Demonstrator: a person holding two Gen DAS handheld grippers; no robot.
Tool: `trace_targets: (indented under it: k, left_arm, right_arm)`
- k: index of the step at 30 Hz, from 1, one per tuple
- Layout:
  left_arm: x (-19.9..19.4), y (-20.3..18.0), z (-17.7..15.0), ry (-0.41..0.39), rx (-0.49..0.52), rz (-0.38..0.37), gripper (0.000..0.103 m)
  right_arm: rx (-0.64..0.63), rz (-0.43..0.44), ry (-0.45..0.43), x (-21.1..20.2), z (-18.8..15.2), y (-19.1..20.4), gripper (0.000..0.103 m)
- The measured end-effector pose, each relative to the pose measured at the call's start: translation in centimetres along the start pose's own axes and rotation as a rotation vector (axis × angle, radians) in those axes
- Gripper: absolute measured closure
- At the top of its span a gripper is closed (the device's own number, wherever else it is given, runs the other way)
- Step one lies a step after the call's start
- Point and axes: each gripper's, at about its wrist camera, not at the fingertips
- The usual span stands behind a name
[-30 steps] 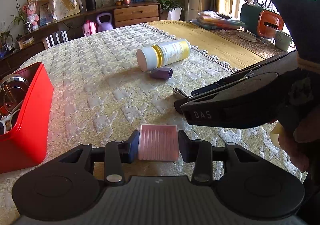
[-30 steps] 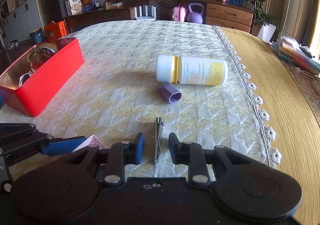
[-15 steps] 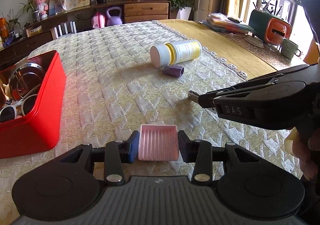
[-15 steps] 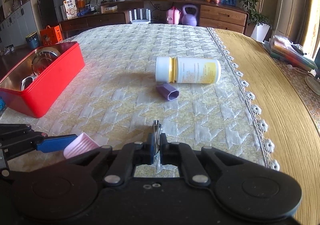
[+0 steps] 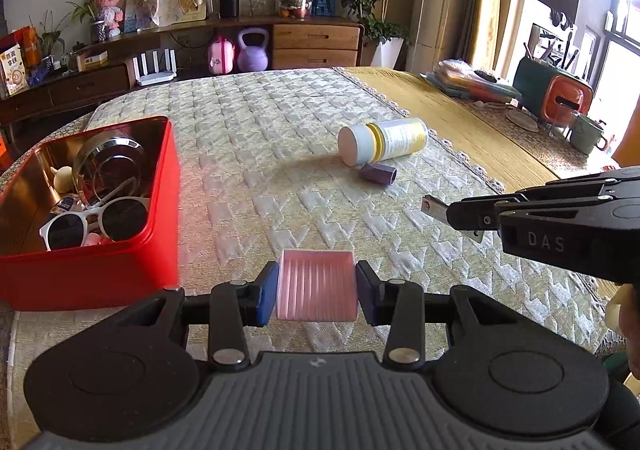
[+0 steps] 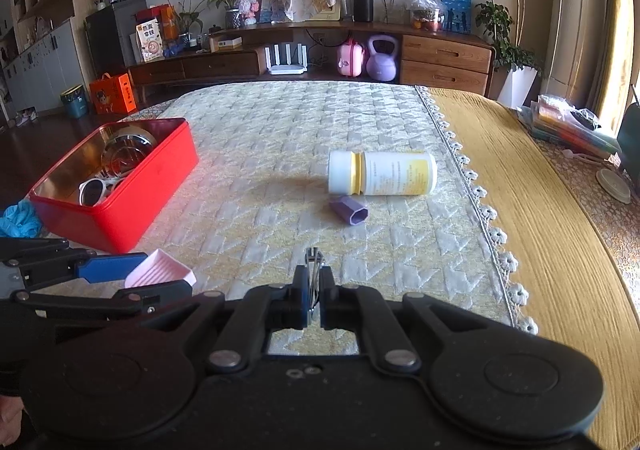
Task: Organize rigid objects
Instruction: 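Carry pink soap dish in left tool and clipper in right tool into red tin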
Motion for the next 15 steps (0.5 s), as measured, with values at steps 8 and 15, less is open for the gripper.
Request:
trace_targets:
  k: [8, 15]
  left_arm:
    - [-1.8, 2.1, 1.9, -0.029, -0.039, 0.012, 0.063]
    - [-3.1, 4.4, 3.5, -0.055, -0.068, 0.033, 0.063]
  right_arm:
    - [-0.025, 0.008, -0.037, -1.5, 1.5, 1.5, 0.098]
    - [-0.037, 0.033, -0.071, -2.2, 3.2, 3.1, 0.098]
Point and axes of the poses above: each gripper's, at about its wrist camera, not at the fingertips, and x roughly the way its jaws point, y to its left, z to its top, and after that the axes turned 10 degrees about -x, right-handed
